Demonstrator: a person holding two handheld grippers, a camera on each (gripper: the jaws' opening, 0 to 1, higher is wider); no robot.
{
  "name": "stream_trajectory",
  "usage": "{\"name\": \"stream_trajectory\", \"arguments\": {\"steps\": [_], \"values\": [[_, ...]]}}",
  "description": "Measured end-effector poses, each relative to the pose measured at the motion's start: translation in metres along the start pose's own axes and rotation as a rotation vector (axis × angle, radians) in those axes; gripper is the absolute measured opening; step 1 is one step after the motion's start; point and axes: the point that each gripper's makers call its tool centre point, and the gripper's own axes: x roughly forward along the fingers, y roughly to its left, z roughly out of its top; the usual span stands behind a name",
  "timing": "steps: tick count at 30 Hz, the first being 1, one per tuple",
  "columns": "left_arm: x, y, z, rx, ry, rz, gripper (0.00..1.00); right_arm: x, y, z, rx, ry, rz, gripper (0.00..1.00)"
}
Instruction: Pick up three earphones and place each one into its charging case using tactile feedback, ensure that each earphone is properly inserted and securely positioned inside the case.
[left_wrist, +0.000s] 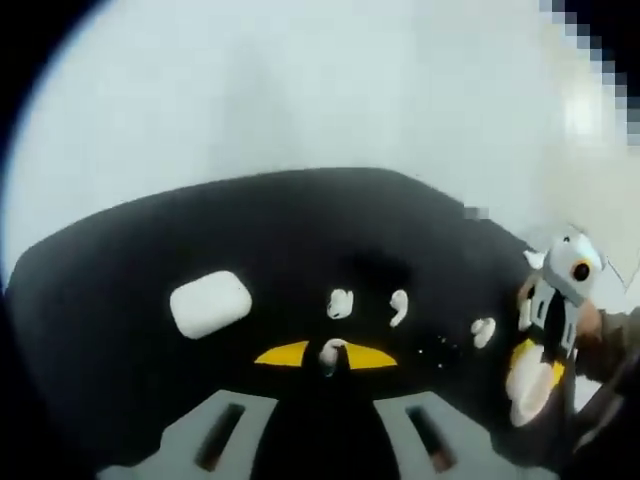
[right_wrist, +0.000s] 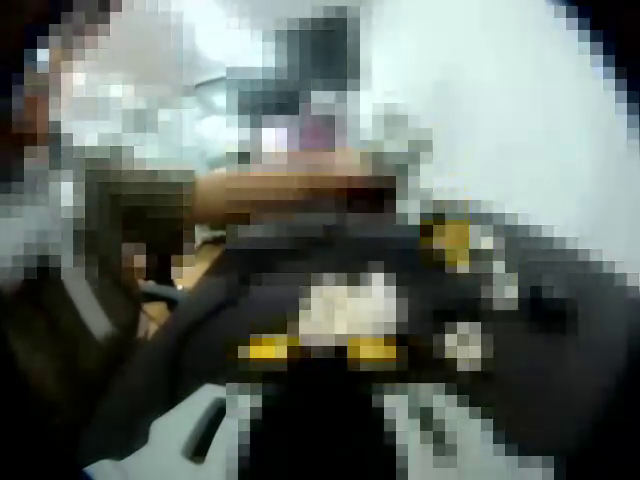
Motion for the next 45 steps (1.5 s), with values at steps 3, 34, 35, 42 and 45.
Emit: {"name": "stream_trajectory", "arguments": {"steps": [3, 34, 35, 42, 45], "values": [[-0.003, 0.000, -0.003, -0.050, -0.022, -0.019, 0.08, 0.001, 0.000, 0.000, 0.000, 0.000, -0.001, 0.20], [-0.056, -0.016, -0.005, -0.056, -0.178, 0.086, 0.07, 0.001, 0.004, 0.001, -0.002, -0.006, 0.014, 0.21], [-0.055, -0.015, -0.003, -0.080, -0.206, 0.116, 0.08, 0.001, 0.004, 0.001, -0.002, -0.005, 0.013, 0.21], [-0.031, -0.028, -0.022, -0.019, -0.185, 0.196, 0.09, -0.001, 0.005, 0.000, -0.014, -0.003, 0.009, 0.22], [-0.029, -0.024, -0.015, 0.014, -0.205, 0.258, 0.11, -0.001, 0.005, 0.000, -0.023, -0.001, 0.008, 0.22]]}}
